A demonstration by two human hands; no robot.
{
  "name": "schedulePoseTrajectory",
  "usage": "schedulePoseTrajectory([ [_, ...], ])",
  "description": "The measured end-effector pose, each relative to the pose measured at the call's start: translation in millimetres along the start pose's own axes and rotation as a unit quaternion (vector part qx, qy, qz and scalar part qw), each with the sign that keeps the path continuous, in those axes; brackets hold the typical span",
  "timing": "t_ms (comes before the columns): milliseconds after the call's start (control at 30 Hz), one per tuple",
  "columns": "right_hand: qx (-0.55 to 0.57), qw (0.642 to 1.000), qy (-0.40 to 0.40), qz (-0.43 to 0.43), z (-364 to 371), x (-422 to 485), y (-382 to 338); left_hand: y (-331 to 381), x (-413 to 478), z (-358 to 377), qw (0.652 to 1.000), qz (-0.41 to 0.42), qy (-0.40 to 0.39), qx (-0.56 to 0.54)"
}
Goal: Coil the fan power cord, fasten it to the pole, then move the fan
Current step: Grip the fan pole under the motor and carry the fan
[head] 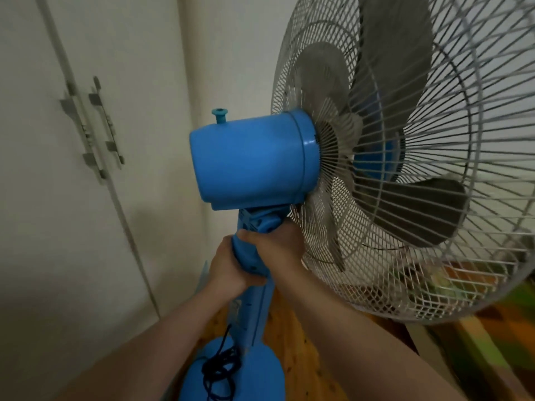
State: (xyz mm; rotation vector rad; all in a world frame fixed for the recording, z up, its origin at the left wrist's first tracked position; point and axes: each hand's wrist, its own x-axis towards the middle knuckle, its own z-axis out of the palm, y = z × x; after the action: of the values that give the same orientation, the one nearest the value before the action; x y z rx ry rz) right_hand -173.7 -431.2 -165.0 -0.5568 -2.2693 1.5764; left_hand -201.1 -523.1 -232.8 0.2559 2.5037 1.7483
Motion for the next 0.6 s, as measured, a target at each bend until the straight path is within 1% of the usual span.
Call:
schedulePoseTrajectory([
  [200, -0.013, 1.000, -0.005, 0.025, 45, 67, 10, -27, 73, -5, 1.000, -0.010, -0.022, -0.015],
  [333, -0.042, 0.998, -0.002, 0.049, 83, 109, 9, -51, 127, -16, 0.998, -0.042, -0.036, -0.040],
  [500, -0.059, 0.996, 0.023, 0.067, 115, 154, 7, -64, 179, -28, 0.998, -0.001, -0.056, 0.005],
  [600, -0.054, 0.995, 0.026, 0.085, 125, 175, 10, -73, 205, -25, 0.996, -0.012, -0.087, 0.002],
])
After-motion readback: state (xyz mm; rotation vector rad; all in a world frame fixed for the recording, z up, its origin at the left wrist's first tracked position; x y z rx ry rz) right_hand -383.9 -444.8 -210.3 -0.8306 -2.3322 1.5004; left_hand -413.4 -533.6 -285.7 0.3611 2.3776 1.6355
